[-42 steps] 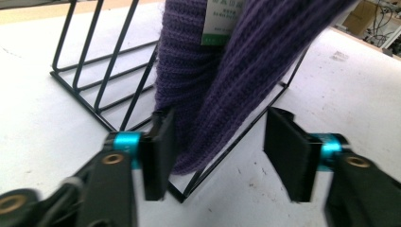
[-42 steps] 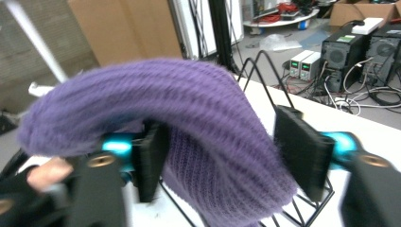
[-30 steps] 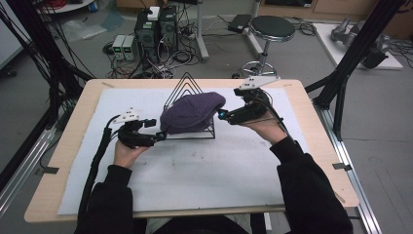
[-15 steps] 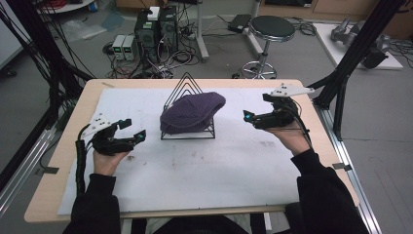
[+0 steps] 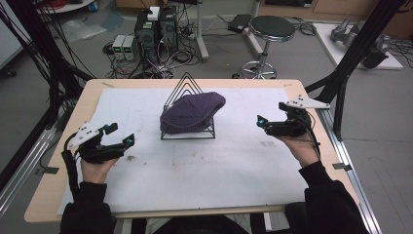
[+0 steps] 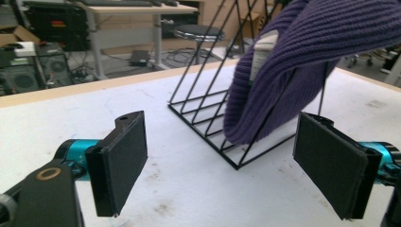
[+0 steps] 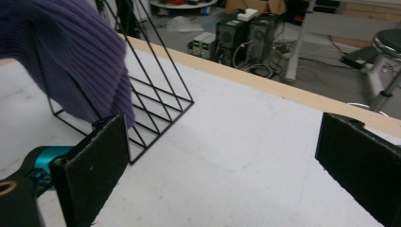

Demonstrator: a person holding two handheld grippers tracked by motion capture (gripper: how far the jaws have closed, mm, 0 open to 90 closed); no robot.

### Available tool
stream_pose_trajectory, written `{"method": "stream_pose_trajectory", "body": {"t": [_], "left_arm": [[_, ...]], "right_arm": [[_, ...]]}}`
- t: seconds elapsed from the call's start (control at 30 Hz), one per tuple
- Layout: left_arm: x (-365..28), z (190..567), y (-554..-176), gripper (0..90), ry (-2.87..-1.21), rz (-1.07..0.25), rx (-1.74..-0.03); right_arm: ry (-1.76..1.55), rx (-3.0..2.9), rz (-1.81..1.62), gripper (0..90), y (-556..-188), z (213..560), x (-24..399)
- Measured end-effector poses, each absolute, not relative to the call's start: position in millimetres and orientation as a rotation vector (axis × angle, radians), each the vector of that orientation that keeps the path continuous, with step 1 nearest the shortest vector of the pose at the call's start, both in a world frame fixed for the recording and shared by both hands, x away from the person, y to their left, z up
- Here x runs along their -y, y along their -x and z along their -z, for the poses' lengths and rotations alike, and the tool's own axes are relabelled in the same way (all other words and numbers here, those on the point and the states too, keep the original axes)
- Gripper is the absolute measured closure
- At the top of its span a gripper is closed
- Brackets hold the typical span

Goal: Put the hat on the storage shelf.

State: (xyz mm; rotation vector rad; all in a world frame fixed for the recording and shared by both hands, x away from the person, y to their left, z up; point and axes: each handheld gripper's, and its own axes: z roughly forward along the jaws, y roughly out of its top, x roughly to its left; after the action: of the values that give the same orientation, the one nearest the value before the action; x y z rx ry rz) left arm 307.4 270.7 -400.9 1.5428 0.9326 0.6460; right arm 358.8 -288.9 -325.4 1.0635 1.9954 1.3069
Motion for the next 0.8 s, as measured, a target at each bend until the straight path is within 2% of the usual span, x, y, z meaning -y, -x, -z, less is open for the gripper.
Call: {"method": "stream_pose_trajectory", "body": {"t": [0.53, 0.8], "left_arm": [[-294.3, 403.8, -284.5, 18.8, -1.407, -0.799, -1.031], [-298.3, 405.4, -275.5, 19.0, -1.385, -0.857, -1.060]], "right_arm": [[-1.282, -1.755, -1.337, 3.3, -345.1, 362.2, 322.3], [-1.284, -1.728, -1.232, 3.3, -340.4, 362.4, 320.5]]}}
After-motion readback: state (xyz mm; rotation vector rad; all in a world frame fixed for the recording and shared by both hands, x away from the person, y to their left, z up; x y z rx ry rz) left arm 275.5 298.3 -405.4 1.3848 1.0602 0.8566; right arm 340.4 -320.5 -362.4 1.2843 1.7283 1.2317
